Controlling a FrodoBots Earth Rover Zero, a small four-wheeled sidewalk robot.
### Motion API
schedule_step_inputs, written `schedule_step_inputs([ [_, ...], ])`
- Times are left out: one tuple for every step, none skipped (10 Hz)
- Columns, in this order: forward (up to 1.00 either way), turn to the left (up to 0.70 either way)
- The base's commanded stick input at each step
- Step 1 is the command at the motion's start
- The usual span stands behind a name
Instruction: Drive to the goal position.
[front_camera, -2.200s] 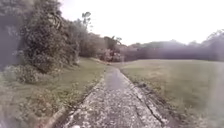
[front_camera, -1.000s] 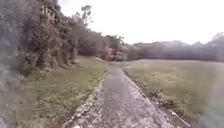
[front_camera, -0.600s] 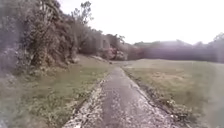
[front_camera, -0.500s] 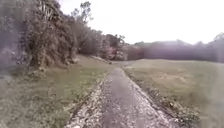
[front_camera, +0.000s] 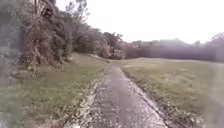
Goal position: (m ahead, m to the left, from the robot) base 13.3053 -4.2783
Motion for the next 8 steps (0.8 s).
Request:
schedule_step_inputs([
  [1.00, 0.00],
  [1.00, 0.00],
  [1.00, 0.00],
  [1.00, 0.00],
  [1.00, 0.00],
  [1.00, 0.00],
  [1.00, 0.00],
  [1.00, 0.00],
])
